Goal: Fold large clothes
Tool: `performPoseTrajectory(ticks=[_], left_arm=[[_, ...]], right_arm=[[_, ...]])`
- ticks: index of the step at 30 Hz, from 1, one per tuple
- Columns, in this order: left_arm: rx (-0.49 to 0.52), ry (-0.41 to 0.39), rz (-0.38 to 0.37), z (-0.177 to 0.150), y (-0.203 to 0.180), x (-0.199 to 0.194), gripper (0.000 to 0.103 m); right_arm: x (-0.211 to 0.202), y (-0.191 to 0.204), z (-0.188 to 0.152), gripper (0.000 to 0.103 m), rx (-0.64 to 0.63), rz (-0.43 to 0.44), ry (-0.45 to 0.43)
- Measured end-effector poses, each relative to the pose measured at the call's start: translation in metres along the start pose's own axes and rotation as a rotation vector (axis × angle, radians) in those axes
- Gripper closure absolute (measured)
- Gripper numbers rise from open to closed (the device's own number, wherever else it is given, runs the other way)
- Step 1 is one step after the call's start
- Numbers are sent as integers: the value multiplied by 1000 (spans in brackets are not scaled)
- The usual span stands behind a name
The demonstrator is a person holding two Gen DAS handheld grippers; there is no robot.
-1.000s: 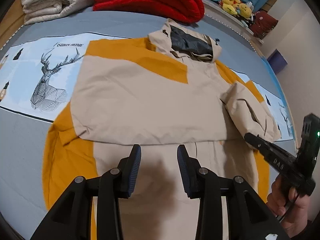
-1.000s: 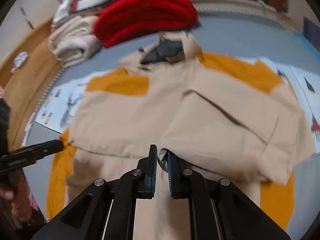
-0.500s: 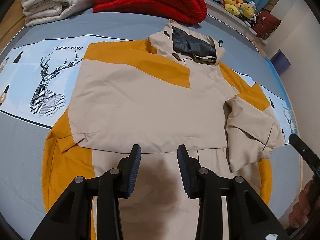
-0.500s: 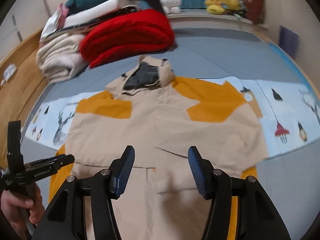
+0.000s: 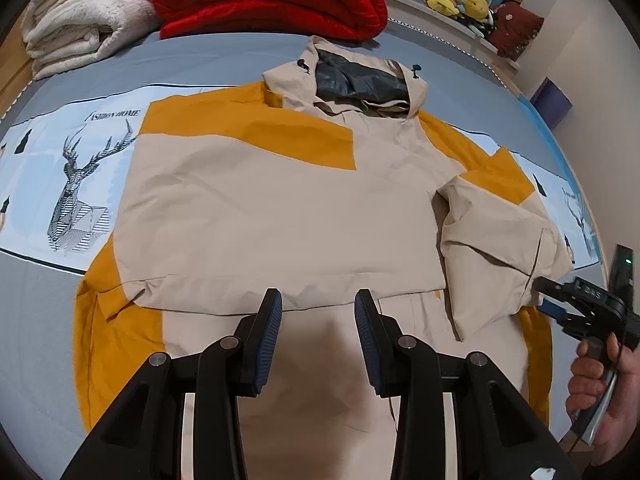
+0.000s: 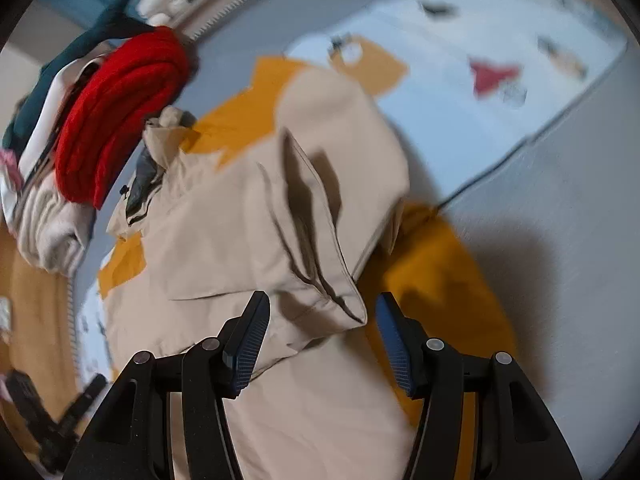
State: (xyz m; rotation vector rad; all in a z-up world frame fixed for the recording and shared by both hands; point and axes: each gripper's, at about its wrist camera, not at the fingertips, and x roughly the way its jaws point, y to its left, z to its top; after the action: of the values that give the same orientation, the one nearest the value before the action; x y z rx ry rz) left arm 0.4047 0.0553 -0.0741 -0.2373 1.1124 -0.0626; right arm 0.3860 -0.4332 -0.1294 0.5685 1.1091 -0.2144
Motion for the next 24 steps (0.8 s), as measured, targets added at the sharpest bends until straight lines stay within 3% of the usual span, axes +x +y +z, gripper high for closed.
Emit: performPoseTrajectory(ticks=[2,3,5,7,10,14,18,21,24], left_arm=[[24,-1,-14,-1,-7,2,68],[37,-4,-21,-2,-10,1,68],[73,-15,-39,-3,-19,0,68],[108,-29,-65,-4,-28,-3,68],[130,-37,-124,-5,-39,-3,68],[147,-39,-249,-5,-55,-4,68],[155,-46,-313,-3,-66,-4,63],[156,-58,-317,-2,-67,-3,61],[133,-49,-282,0,-61,3,61]], right_arm=[[13,-7,0,46,45,14,35],[17,-9,-1,52,64,22,44],[15,-5,-5,79,85,30,23],[9,10,-9,85,47,44,-15],[-6,51,-19,87,-63,75,-87],[-24,111,-41,87,-271,208,-146],[-24,161,-64,87,-425,362,-111],[-20,188,-83,85,-516,433,-50],[-15,196,-91,85,-528,487,-11]])
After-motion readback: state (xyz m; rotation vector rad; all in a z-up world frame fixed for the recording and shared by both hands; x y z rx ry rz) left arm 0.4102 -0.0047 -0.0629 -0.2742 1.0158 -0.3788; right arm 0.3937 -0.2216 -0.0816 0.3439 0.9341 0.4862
